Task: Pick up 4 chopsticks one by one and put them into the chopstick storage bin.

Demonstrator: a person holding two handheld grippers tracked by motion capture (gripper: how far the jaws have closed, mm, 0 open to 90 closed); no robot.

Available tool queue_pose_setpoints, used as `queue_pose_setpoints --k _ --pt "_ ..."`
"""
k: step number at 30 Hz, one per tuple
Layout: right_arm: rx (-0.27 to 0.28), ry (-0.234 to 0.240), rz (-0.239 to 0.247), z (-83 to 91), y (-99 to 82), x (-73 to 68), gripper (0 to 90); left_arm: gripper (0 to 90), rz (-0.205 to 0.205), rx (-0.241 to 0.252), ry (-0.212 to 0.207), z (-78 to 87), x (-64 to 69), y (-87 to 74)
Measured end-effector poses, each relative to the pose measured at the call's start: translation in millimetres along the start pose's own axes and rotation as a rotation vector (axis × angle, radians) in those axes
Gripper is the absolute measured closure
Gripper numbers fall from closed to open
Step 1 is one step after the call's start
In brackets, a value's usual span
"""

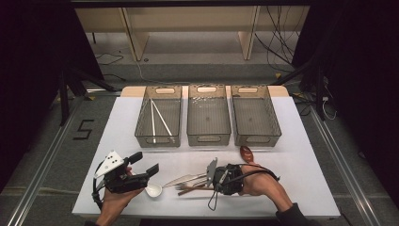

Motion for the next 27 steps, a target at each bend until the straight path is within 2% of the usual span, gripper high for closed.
queue_pose_setpoints --k 2,6,8,11,14,27 --pt "0.029 -0.011 -0.02 4.0 0.5 6.0 85.3 16.9 0.001 0.001 0.001 0.0 -0.5 -0.1" --pt "0.09 -0.023 -0.103 11.2 3.3 19.2 85.3 16.9 0.001 0.003 0.004 -0.3 -0.2 0.1" --pt "0.115 -0.045 -0.162 14.6 5.8 27.5 85.3 16.9 0.001 0.003 0.003 -0.4 -0.2 0.1" --pt "0.175 -0.082 -0.218 21.5 13.2 42.3 85.3 16.9 0.002 0.001 0.004 -0.3 -0.8 -0.1" --pt "0.204 -0.117 -0.266 28.6 21.8 55.4 85.3 16.9 0.003 0.003 0.003 -0.1 -0.8 0.0" --pt "0.3 -0.148 -0.368 41.7 61.5 99.1 85.3 16.9 0.008 0.004 0.0 -0.1 -0.7 0.2"
Point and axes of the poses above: each handheld gripper's, and its own axes: z roughly backward along the jaws, y roughly out of its top, x roughly to its right, the point moved 8 cm from there along -z, roughly forward along the jaws
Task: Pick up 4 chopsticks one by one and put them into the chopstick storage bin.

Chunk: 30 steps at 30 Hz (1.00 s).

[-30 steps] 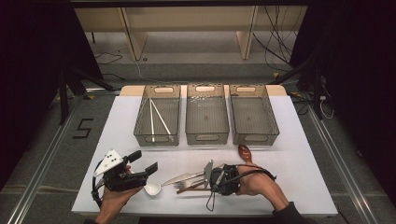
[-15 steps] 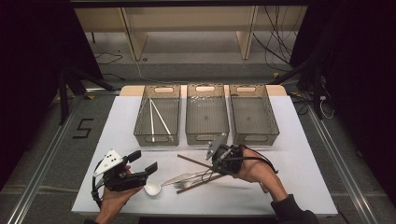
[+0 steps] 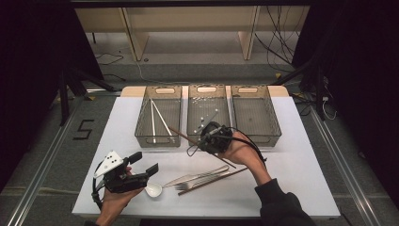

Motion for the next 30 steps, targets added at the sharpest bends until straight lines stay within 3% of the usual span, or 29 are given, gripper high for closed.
queue_pose_setpoints --k 8,13,21,30 --pt "0.056 -0.005 -0.089 -9.1 35.1 18.6 85.3 16.9 0.002 0.002 0.0 0.4 -0.4 0.2" --pt "0.07 0.003 -0.105 -15.6 53.8 24.3 85.3 16.9 0.006 0.006 -0.002 0.6 -0.3 0.7" --pt "0.091 0.008 -0.126 -20.9 71.3 29.1 85.2 16.9 0.004 0.009 -0.004 0.5 0.4 1.0" --pt "0.14 0.014 -0.192 -24.5 91.0 40.4 85.3 16.9 0.004 0.006 -0.004 0.7 0.0 1.0"
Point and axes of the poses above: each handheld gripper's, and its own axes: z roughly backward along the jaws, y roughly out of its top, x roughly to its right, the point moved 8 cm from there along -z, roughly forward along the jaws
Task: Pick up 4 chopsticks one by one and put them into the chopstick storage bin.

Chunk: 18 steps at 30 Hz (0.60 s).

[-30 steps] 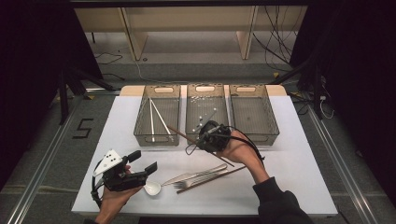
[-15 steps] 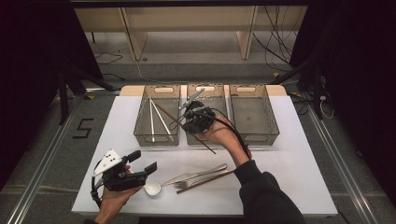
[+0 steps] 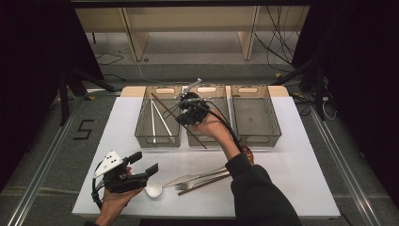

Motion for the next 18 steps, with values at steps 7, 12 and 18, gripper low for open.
queue_pose_setpoints --k 7,12,18 --pt "0.051 -0.004 -0.043 -6.2 19.7 6.6 85.2 16.9 0.002 0.001 -0.002 0.0 0.3 0.1" --pt "0.088 -0.005 -0.085 -11.8 32.9 9.8 85.2 16.9 0.002 0.002 -0.004 0.3 0.3 0.3" --pt "0.116 -0.004 -0.117 -19.6 45.5 12.7 85.2 16.9 -0.001 0.002 -0.006 0.6 0.2 0.5"
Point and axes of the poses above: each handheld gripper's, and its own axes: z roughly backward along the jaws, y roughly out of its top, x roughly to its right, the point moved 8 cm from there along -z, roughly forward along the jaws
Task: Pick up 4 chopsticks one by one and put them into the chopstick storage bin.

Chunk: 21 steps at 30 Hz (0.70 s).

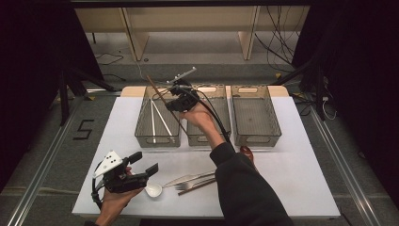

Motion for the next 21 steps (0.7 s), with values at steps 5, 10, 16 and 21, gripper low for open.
queue_pose_setpoints --k 5,10,16,21 --pt "0.022 -0.003 -0.038 -7.4 9.6 0.4 85.2 16.9 0.0 0.001 -0.001 0.1 0.1 0.2" --pt "0.045 -0.005 -0.064 -13.5 18.3 0.2 85.2 16.9 0.003 0.004 -0.003 0.2 0.4 0.6" --pt "0.064 -0.018 -0.07 -20.4 25.0 0.6 85.2 16.9 0.005 0.007 -0.005 0.0 1.1 0.9" --pt "0.078 -0.027 -0.078 -25.3 28.3 0.0 85.2 16.9 0.002 0.003 -0.006 0.4 0.7 0.8"
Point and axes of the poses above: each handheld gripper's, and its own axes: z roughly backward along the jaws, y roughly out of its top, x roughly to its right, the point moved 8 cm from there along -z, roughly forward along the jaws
